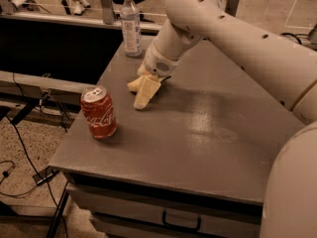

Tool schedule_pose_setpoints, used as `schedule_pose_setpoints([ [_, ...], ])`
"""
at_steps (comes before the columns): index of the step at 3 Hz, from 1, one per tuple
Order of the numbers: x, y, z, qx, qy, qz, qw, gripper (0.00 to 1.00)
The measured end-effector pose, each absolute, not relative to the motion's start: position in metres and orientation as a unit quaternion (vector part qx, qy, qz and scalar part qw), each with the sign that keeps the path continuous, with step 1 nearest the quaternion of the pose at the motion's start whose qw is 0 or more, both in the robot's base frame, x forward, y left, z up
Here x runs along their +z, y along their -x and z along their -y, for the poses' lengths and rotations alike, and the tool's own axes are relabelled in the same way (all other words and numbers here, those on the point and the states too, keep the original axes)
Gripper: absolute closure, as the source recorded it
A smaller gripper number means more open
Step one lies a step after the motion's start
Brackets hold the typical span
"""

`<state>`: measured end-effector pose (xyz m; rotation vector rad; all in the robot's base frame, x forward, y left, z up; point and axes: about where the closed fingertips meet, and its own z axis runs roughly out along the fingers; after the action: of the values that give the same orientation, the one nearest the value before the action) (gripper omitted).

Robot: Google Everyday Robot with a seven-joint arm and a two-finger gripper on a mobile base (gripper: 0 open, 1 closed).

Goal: Pick sponge

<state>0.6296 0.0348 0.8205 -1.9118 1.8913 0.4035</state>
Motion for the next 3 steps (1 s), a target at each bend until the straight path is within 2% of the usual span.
schedule_pose_setpoints([
  [2,0.830,-0.630,-0.035,0.145,0.687,-0.680,0.209,0.87],
  [3,0.884,-0.634,-0.008,0.154,0.669,-0.687,0.239,1.00],
])
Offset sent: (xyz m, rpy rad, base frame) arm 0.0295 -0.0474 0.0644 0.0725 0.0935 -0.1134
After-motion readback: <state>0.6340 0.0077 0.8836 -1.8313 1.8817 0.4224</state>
